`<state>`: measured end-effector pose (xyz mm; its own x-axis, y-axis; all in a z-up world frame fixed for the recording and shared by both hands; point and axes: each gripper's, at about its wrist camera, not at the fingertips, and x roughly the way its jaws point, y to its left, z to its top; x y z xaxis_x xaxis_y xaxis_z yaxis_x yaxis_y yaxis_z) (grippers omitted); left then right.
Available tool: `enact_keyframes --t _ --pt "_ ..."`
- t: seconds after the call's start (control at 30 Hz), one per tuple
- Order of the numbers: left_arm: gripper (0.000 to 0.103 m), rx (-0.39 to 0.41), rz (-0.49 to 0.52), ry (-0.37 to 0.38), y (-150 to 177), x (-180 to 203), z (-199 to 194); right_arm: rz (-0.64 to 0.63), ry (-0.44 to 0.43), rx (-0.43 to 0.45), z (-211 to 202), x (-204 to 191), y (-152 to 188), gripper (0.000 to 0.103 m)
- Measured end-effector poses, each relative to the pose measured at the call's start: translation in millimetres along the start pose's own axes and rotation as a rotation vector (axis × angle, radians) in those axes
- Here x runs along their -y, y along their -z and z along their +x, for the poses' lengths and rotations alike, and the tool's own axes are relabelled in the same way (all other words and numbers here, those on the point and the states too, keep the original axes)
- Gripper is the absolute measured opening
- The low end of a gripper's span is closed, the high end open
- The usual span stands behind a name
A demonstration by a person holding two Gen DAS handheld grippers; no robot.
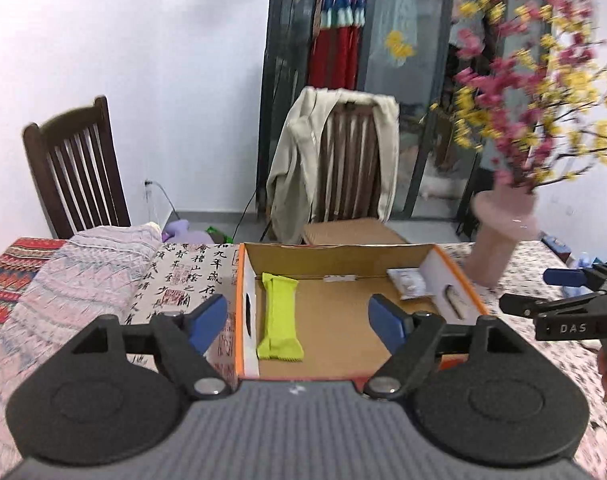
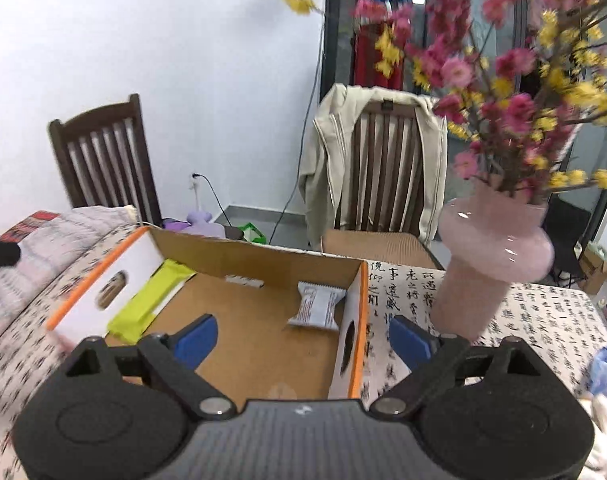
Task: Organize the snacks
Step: 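Move both tools back over the snack pile on the table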
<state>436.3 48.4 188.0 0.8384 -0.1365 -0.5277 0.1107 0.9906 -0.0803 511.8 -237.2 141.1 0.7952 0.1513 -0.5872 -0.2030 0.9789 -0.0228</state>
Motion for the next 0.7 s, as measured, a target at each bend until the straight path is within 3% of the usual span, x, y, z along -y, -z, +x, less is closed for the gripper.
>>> enact_keyframes --t 0.2,0.53,0.7 --pt "0.085 0.050 -0.013 0.054 53 16 -76 -0.002 -0.036 0.065 -75 -10 39 0.095" --pt "0.096 0.156 0.001 0.031 176 36 -167 0.049 -0.121 0.165 -175 -28 148 0.102" --pt "0.096 0.139 -0.057 -0.010 242 36 -189 0.116 -0.186 0.175 -207 -37 214 0.102"
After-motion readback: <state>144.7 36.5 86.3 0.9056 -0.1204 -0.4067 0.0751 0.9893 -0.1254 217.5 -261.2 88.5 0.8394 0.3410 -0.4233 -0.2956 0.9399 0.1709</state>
